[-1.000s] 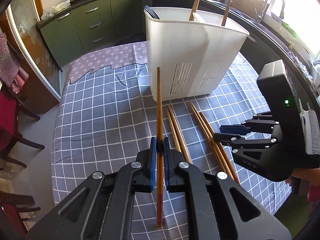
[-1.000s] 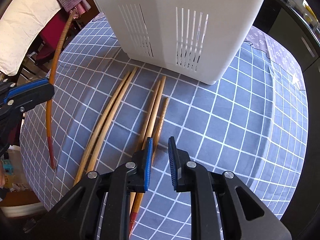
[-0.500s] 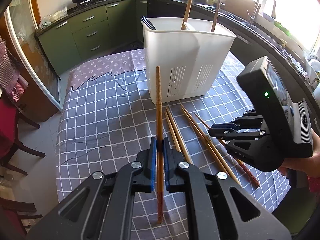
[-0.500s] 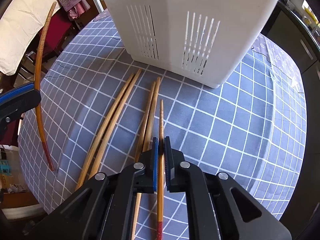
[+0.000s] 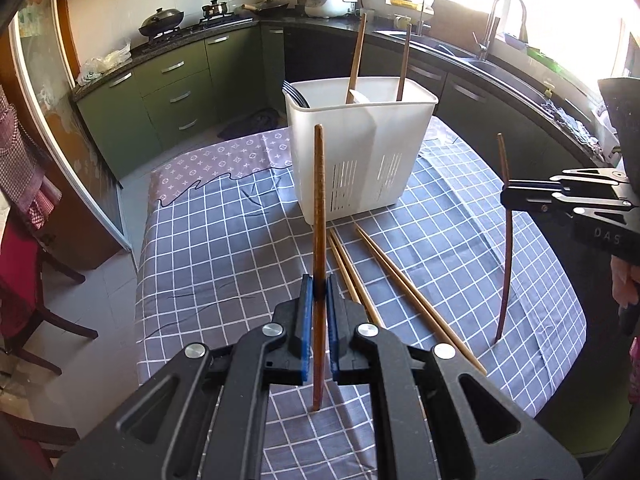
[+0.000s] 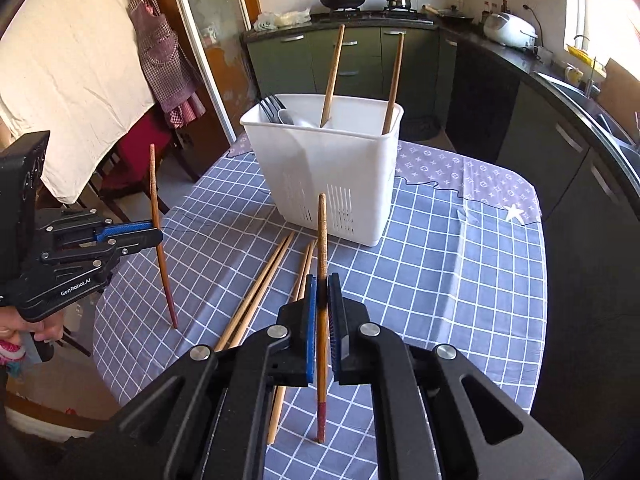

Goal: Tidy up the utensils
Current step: 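Raise the chopsticks upright and lower them into the white caddy with both grippers, then open both grippers over the caddy and pull back toward the table, then grasp a wooden chopstick with the left gripper while the right gripper approaches another, then grasp a wooden chopstick with the right gripper while the left gripper lifts its chopstick, then raise both chopsticks upright and drop them into the white caddy with both grippers, then lower both open grippers toward the remaining chopsticks on the cloth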

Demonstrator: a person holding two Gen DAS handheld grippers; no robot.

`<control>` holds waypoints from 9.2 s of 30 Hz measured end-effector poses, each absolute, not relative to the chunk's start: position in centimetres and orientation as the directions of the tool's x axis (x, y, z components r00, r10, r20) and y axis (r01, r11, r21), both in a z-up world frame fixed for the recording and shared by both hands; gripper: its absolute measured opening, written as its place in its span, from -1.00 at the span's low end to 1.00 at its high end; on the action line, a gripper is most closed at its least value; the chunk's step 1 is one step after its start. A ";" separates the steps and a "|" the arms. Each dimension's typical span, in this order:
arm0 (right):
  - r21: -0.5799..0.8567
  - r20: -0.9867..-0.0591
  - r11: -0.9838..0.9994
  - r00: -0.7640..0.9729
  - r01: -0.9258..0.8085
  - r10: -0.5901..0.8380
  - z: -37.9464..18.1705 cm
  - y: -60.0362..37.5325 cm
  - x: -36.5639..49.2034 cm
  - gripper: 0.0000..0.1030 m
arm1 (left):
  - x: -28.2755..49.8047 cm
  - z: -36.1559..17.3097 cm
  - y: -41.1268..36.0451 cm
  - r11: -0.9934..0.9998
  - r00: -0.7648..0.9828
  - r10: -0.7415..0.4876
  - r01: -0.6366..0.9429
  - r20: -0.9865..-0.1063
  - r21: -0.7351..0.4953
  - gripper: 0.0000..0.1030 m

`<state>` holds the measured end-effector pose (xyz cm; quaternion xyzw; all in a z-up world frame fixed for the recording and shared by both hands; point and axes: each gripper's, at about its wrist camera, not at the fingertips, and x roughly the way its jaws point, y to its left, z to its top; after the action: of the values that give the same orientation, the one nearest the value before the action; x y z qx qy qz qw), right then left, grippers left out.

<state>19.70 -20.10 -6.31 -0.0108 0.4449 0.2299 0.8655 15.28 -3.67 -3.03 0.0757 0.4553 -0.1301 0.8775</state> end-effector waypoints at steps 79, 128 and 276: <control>0.191 -0.720 0.899 0.567 -0.394 0.401 -0.9 -24.2 22.5 -0.62 | 21.6 -3.0 -5.7 0.967 0.382 -0.209 0.219 -0.900 -0.131 -0.52; 0.176 -0.907 0.879 0.273 -0.443 0.320 -14.8 -18.5 24.3 -0.61 | 20.7 -11.6 -5.9 0.985 0.301 -0.127 0.150 -0.945 -0.085 -0.87; 0.240 -0.674 0.888 0.591 -0.392 0.443 -3.3 -26.1 20.0 -0.59 | 26.0 7.1 -8.1 0.958 0.676 -0.222 0.285 -0.702 -0.028 -0.86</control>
<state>19.98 -26.10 -3.27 0.0330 0.3870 0.2341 0.8913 25.97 -8.13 7.13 0.0417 0.3777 -0.1385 0.9146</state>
